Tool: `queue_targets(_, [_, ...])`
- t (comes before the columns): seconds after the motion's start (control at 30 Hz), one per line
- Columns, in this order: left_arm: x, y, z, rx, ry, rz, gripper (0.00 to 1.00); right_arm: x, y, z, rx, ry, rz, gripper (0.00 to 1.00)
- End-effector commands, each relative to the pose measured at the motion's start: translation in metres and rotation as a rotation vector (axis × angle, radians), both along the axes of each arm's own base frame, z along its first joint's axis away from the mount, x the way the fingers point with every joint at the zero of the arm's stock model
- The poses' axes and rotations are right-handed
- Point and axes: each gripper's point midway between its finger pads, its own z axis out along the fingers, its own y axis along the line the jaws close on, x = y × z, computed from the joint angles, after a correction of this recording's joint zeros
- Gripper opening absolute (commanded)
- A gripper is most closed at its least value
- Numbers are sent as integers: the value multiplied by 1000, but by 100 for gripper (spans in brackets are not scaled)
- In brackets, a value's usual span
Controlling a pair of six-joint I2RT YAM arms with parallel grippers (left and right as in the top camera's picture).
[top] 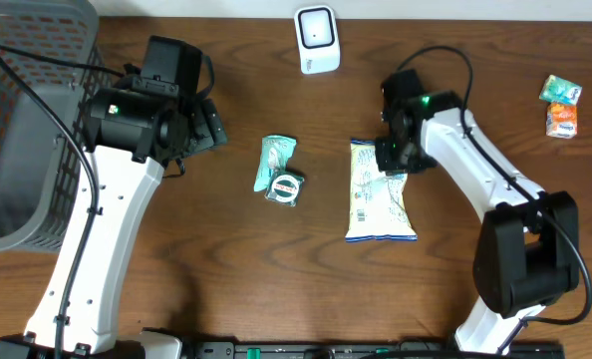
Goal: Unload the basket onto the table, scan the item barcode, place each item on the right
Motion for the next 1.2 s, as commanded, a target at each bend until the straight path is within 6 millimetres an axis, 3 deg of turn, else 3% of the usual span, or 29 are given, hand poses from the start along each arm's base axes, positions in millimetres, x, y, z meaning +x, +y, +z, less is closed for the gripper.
queue_targets(0.0, [1,3,2,15,-4,-1,98,-18,16,9,101,82,33,21])
queue_targets(0.2, [1,3,2,15,-4,-1,98,-62,20,-16,88,227,84,24])
queue_targets(0.43, [1,3,2,15,-4,-1,98,-81,-7,-56,-52,237,22,21])
queue_targets(0.57, [1,3,2,15,-4,-1,98,-73,-17,-49,-80,220,-17,22])
queue_targets(0.7, [1,3,2,15,-4,-1,98,-54,-25,-19,-70,201,-47,27])
queue_targets(0.77, [1,3,2,15,-4,-1,98,-41,-29,-4,-58,171,-52,42])
queue_targets(0.8, [1,3,2,15,-4,-1,98,-32,-32,3,-48,147,-56,62])
queue_targets(0.83, [1,3,2,15,-4,-1,98,-25,-35,8,-38,126,-55,75])
queue_targets(0.87, [1,3,2,15,-4,-1,98,-18,-37,11,-23,107,-47,81])
queue_targets(1.0, [1,3,2,15,-4,-1,98,-8,-28,11,154,90,6,96])
queue_targets(1.17, [1,3,2,15,-4,-1,98,-11,1,2,404,82,100,99])
